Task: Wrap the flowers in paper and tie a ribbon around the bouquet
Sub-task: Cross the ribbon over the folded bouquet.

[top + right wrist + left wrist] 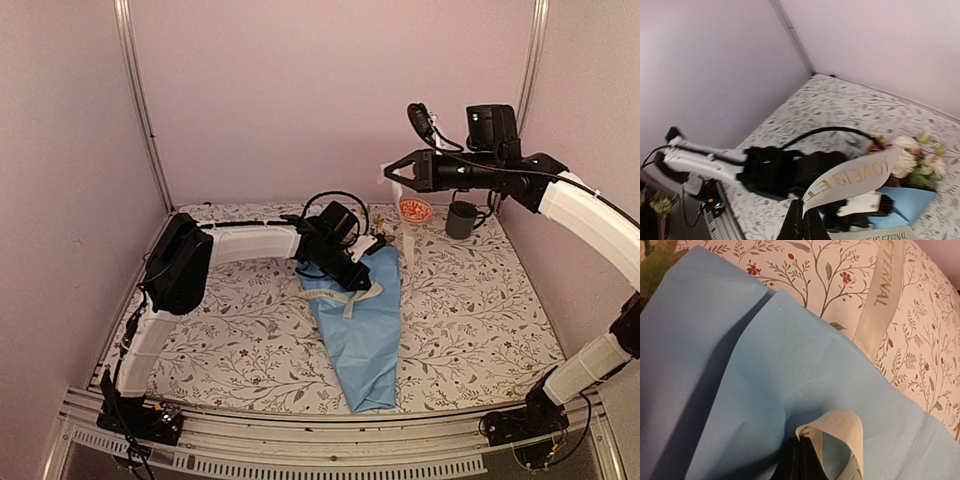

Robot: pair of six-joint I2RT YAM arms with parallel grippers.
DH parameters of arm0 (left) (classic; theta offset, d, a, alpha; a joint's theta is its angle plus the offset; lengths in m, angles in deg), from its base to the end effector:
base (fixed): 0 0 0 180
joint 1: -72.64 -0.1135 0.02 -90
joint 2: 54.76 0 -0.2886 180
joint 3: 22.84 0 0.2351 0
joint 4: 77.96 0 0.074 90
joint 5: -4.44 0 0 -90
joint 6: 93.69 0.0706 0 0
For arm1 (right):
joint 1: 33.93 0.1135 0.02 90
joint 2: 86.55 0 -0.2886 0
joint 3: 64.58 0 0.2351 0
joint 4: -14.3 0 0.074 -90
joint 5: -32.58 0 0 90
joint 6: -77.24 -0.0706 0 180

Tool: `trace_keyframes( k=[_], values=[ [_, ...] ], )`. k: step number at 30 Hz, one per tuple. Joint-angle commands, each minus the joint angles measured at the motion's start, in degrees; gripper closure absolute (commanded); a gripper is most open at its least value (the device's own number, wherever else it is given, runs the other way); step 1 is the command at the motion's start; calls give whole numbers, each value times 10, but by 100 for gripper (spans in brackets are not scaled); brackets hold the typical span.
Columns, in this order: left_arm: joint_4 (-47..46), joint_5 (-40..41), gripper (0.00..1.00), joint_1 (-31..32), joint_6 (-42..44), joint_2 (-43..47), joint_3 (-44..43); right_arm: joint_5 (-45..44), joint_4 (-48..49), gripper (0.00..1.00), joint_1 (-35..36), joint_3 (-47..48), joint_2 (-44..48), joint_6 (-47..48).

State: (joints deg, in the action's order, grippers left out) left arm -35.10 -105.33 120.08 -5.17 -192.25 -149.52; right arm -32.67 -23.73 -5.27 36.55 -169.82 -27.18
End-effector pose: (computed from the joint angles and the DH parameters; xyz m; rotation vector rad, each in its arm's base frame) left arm 0.3523 -0.4190 0.1513 1.1519 2.3355 -0.7656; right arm 0.2838 0.1888 0.4246 -0.5451 1.9228 0.9094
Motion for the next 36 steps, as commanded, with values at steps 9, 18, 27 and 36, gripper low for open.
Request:
trace_keyframes(
  k=[9, 18, 27, 36],
  values=[
    [-36, -100, 100, -28, -4, 10, 48, 276, 358, 100, 126, -189, -25, -101],
    [-138, -126, 100, -41, -51, 78, 139, 238, 372, 100, 109, -278, -104, -97],
    [-254, -95, 100, -74, -124, 203, 269, 237, 400, 100, 46, -319, -191, -135],
    [-144, 88, 100, -60, -11, 442, 425, 261, 322, 100, 5, -199, -302, -127]
  ],
)
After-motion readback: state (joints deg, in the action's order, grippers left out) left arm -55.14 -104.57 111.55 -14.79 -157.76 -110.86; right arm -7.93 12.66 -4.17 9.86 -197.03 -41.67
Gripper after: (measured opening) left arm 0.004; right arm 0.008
